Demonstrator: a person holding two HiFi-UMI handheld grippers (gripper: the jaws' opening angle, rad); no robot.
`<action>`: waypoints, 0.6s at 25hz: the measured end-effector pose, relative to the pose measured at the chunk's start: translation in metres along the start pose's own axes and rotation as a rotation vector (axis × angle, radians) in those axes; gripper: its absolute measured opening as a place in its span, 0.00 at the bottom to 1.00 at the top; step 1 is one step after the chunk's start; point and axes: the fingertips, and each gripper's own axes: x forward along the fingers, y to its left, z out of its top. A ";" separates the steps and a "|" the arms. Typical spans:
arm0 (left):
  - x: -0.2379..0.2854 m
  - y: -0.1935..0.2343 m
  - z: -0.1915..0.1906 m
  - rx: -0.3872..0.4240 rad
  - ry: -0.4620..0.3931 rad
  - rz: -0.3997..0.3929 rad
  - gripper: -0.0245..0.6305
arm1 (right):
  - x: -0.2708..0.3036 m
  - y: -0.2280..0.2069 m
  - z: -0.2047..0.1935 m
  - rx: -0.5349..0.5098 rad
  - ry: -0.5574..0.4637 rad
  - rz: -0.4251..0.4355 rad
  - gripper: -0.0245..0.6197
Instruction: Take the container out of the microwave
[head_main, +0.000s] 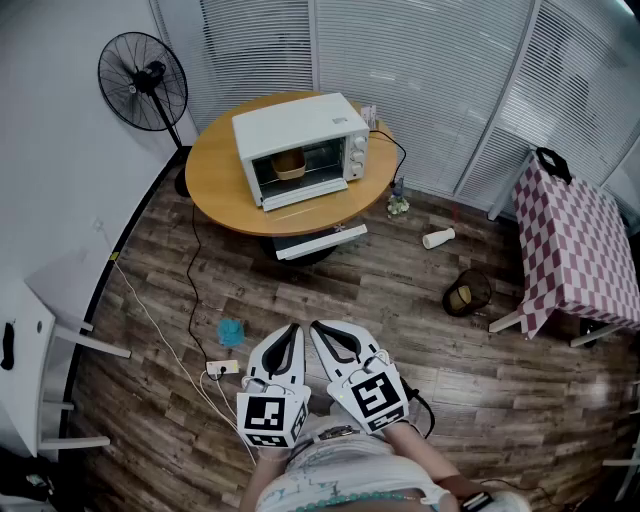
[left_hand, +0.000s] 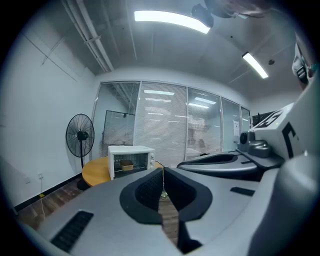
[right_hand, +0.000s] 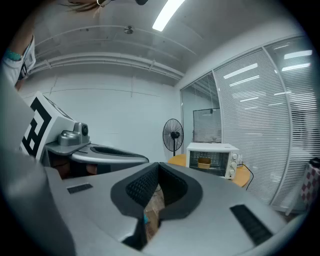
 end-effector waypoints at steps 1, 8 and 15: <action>0.001 -0.002 -0.001 -0.001 0.001 -0.001 0.06 | -0.001 -0.001 0.000 0.008 0.002 0.000 0.03; 0.013 -0.013 -0.001 -0.008 0.005 0.006 0.06 | -0.005 -0.015 -0.006 0.002 0.010 0.025 0.03; 0.017 -0.020 -0.009 -0.031 0.013 0.036 0.06 | -0.009 -0.021 -0.009 -0.001 0.012 0.062 0.03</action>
